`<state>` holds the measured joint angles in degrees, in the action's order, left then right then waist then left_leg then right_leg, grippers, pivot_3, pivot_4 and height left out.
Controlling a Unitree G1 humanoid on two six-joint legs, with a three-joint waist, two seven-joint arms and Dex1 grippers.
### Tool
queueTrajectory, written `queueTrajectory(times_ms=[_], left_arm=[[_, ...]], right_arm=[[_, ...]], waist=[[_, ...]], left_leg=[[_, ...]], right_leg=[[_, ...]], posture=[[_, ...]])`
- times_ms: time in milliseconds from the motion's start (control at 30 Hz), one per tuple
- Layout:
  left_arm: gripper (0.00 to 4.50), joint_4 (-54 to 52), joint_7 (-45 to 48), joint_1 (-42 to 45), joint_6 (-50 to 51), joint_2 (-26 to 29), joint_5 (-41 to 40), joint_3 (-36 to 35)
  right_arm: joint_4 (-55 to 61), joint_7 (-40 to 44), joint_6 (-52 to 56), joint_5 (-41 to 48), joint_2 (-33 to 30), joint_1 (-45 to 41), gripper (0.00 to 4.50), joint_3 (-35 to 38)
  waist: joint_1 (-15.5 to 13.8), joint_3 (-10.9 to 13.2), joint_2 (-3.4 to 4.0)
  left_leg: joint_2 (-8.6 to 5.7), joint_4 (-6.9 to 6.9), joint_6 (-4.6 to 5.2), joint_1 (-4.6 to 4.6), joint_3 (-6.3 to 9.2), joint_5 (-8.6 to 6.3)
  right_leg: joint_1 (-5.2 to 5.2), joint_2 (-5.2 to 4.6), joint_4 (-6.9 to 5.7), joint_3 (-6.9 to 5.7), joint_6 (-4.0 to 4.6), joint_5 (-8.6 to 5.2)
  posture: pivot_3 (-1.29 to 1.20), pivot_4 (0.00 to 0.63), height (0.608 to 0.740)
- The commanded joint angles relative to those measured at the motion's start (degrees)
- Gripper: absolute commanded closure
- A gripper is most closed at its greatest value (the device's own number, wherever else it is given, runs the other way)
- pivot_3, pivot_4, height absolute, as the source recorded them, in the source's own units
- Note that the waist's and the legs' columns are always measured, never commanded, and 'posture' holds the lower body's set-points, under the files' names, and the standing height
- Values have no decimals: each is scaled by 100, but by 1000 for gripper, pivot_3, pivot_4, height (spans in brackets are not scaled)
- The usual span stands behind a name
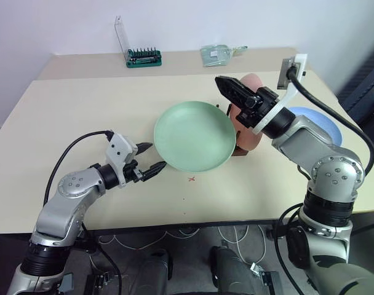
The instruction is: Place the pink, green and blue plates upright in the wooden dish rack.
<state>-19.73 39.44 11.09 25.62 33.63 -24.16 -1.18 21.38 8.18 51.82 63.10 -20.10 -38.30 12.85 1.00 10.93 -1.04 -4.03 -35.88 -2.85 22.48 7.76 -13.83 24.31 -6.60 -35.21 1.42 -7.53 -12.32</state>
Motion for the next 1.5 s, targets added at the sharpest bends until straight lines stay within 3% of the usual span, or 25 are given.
queueTrajectory(times_ms=[33, 167, 300, 400, 567, 733, 867, 967, 1133, 1400, 1500], left_arm=[[804, -28, -46, 32, -63, -75, 15, -65], [804, 21, -97, 34, -84, -126, 65, -69], [804, 50, -150, 75, -101, -204, 91, -55], [752, 53, -148, 78, -99, -246, 100, -57], [752, 176, -144, 150, -146, -363, 160, 11], [752, 278, -91, 211, -175, -431, 191, 42], [752, 358, -37, 255, -198, -452, 213, 47], [752, 447, -18, 337, -212, -496, 242, 87], [752, 522, 13, 367, -264, -529, 276, 102], [752, 546, 20, 367, -298, -542, 296, 102], [752, 574, 9, 371, -316, -567, 302, 108]], right_arm=[[486, 598, -228, -558, -539, -58, 4136, -392], [637, 1145, -462, -1261, -1143, 24, 4136, -795], [811, 2240, -785, -1845, -2245, 151, 4136, -893], [876, 2800, -1075, -2155, -2787, 358, 3229, -857], [1192, 3627, -2572, -3722, -3641, 1470, 863, -1194], [920, 4012, -4246, -5039, -3956, 2443, 863, -1264], [736, 4049, -5074, -5553, -3848, 2738, 863, -1286], [273, 3746, -6381, -6494, -3686, 3053, 863, -1554], [-139, 3559, -6921, -6903, -3394, 3520, 863, -1614], [-609, 3534, -7966, -7181, -3482, 3615, 863, -1503], [-1084, 3402, -8553, -7659, -3641, 3706, 863, -1551]], waist=[[-1, 2, 3], [-5, 0, 0], [-39, 1, 1], [-38, 0, 0], [-36, 0, 0], [-30, 1, -1], [-31, 1, -1], [-38, -1, -5], [-44, -1, -4], [-36, 0, -3], [-37, -1, -3]], left_leg=[[-1, 0, 0, 0, -1, 0], [0, -2, 2, 1, -3, -1], [0, -4, 5, 3, -4, -3], [-3, -10, 10, 7, -6, -6], [0, -8, 12, 4, -9, -7], [-2, -15, 13, 5, -16, -8], [0, -14, 12, 2, -17, -8], [-1, -15, 12, 2, -16, -8], [-5, -17, 12, 0, -14, -8], [-3, -19, 12, -7, -14, -8], [-3, -18, 12, -8, -13, -8]], right_leg=[[0, 0, 0, 0, 0, 0], [-1, 0, 1, 0, -1, -1], [-2, -1, 4, -1, -2, -1], [-6, -6, 10, -2, -4, -2], [-7, -6, 10, -2, -7, -5], [-10, -10, 12, 1, -9, -5], [-11, -9, 12, 0, -9, -5], [-14, -9, 14, 0, -9, -5], [-20, -12, 14, 2, -9, -6], [-27, -10, 14, 2, -9, -6], [-27, -10, 14, 2, -9, -6]], posture=[[0, 150, 740], [0, 150, 740], [0, 150, 740], [0, 150, 740], [0, 150, 740], [0, 150, 740], [0, 150, 740], [0, 150, 740], [0, 150, 740], [0, 150, 740], [0, 150, 740]])
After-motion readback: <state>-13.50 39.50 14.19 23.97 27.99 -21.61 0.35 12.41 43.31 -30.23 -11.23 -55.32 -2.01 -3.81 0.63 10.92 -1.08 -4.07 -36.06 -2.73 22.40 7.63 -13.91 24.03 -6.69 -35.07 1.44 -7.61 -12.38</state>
